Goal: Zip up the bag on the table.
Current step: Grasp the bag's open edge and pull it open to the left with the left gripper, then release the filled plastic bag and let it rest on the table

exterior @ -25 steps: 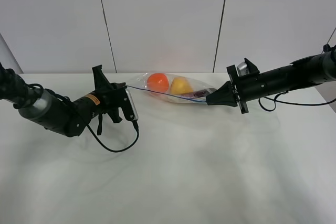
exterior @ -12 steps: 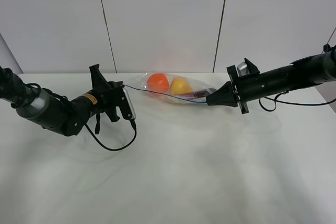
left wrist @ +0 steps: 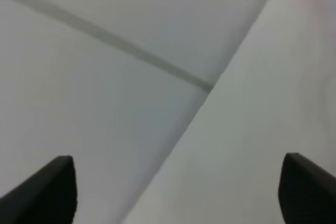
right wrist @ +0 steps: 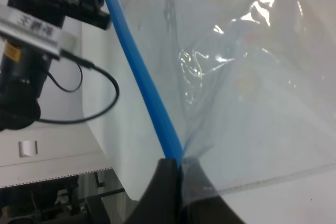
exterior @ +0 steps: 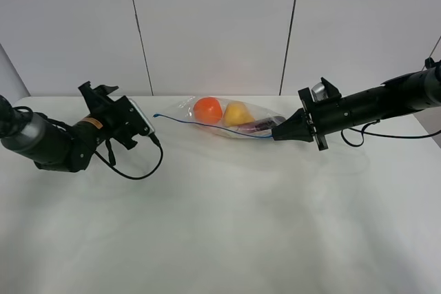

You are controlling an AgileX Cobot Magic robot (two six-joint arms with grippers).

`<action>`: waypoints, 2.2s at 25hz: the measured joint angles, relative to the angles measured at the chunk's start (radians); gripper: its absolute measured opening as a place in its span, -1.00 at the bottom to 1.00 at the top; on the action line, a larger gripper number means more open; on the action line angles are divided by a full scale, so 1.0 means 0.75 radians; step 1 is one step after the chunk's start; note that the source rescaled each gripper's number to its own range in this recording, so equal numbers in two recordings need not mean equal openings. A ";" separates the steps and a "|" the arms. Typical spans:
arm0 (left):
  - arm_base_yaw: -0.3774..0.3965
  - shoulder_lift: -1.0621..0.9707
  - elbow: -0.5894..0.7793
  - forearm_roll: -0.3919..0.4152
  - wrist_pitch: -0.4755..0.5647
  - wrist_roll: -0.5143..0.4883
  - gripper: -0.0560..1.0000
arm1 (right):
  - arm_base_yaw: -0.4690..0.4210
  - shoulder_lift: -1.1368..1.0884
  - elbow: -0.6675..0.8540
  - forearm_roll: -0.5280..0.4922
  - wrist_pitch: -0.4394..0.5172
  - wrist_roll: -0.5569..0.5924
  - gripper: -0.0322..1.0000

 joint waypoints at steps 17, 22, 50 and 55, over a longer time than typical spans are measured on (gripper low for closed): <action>0.041 -0.080 -0.032 -0.208 0.246 -1.015 1.00 | 0.000 0.000 0.000 0.000 0.000 0.000 -0.94; 0.043 -0.172 -0.197 -0.208 0.841 -1.040 1.00 | 0.000 0.000 0.000 0.000 0.000 -0.001 -0.94; 0.134 -0.214 -0.893 0.076 2.935 -1.257 1.00 | 0.000 -0.013 0.000 0.000 0.001 -0.001 -0.94; 0.134 -0.317 -0.886 0.136 2.936 -1.282 1.00 | 0.000 -0.013 0.000 0.000 0.001 -0.001 -0.94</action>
